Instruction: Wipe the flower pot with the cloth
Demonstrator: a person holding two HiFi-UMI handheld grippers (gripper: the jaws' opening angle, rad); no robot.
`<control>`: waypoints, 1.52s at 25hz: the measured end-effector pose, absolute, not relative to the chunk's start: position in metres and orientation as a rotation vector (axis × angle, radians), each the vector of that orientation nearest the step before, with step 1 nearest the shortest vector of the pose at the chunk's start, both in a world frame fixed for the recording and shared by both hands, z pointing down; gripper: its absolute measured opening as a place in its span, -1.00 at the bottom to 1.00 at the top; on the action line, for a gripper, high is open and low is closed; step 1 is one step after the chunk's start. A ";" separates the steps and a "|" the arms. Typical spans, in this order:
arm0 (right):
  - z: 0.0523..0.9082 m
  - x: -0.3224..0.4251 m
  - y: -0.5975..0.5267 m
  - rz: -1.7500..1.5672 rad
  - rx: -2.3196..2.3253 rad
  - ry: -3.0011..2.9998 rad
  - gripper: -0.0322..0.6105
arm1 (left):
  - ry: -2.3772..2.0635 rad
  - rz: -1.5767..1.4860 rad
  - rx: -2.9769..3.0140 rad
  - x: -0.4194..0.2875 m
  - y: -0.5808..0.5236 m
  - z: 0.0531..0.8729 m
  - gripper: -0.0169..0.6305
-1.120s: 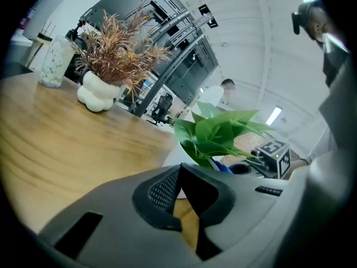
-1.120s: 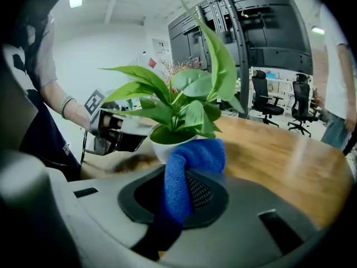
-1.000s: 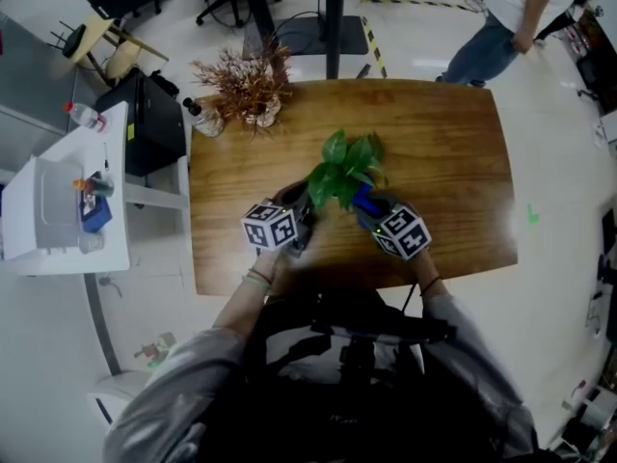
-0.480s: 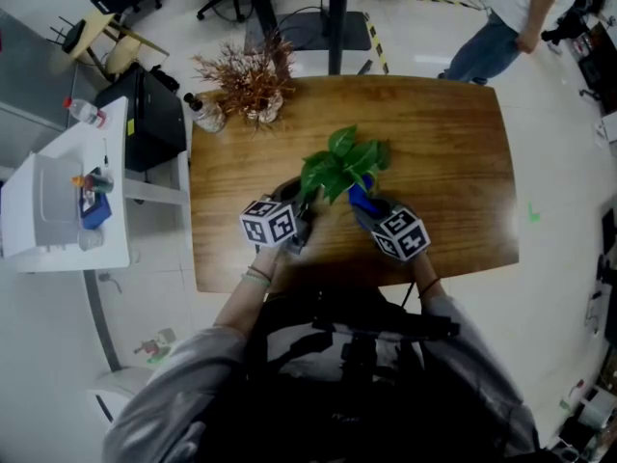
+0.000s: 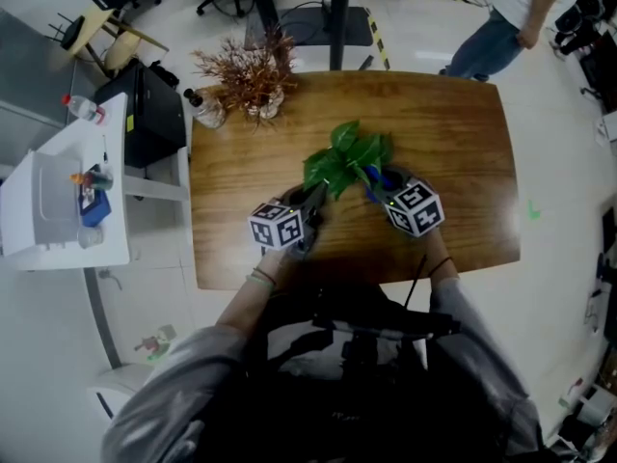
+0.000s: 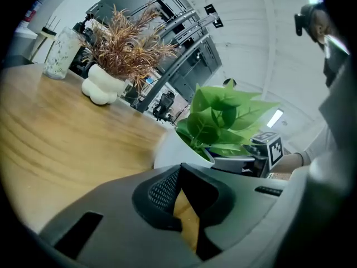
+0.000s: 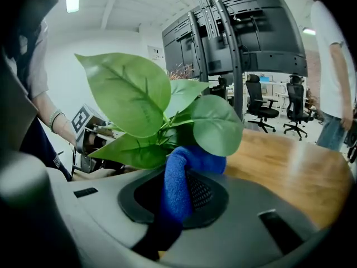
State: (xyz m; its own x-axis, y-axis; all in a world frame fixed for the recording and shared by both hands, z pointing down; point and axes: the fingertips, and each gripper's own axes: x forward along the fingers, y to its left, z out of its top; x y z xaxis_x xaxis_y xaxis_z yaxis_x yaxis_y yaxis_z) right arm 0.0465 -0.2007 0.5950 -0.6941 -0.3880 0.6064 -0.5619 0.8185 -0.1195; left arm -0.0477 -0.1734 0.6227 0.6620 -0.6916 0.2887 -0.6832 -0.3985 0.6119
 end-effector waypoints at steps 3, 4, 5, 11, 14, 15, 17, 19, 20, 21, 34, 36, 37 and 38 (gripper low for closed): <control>0.602 0.039 -0.197 0.398 0.665 -2.410 -0.72 | -1.073 -0.001 2.154 -0.054 -0.179 0.623 -0.93; 0.605 0.037 -0.195 0.398 0.656 -2.402 -0.72 | -1.080 -0.002 2.154 -0.057 -0.181 0.623 -0.93; 0.609 0.036 -0.191 0.398 0.647 -2.393 -0.72 | -1.085 -0.003 2.154 -0.060 -0.184 0.623 -0.93; 0.632 0.018 -0.165 0.398 0.578 -2.350 -0.72 | -1.115 -0.018 2.154 -0.078 -0.205 0.621 -0.93; 0.638 0.007 -0.158 0.432 0.594 -2.336 -0.72 | -1.131 -0.035 2.153 -0.084 -0.213 0.619 -0.93; 0.638 0.004 -0.157 0.449 0.605 -2.338 -0.72 | -1.135 -0.037 2.153 -0.086 -0.214 0.618 -0.93; 0.638 0.000 -0.157 0.486 0.636 -2.338 -0.72 | -1.142 -0.034 2.154 -0.089 -0.214 0.617 -0.93; 0.638 0.000 -0.158 0.513 0.673 -2.332 -0.72 | -1.150 -0.022 2.162 -0.091 -0.212 0.617 -0.93; 0.637 0.001 -0.159 0.524 0.696 -2.329 -0.72 | -1.153 -0.020 2.167 -0.093 -0.210 0.616 -0.93; 0.636 0.003 -0.159 0.539 0.727 -2.326 -0.72 | -1.155 -0.023 2.168 -0.095 -0.208 0.615 -0.93; 0.579 0.016 -0.121 0.815 1.137 -2.401 -0.72 | -1.118 0.013 2.278 -0.100 -0.154 0.564 -0.93; 0.567 0.015 -0.120 0.861 1.173 -2.426 -0.72 | -1.122 0.014 2.328 -0.094 -0.150 0.548 -0.93; 0.562 0.015 -0.121 0.883 1.186 -2.438 -0.72 | -1.121 0.017 2.353 -0.091 -0.147 0.541 -0.93; 0.558 0.015 -0.121 0.900 1.198 -2.446 -0.72 | -1.120 0.021 2.377 -0.088 -0.145 0.535 -0.93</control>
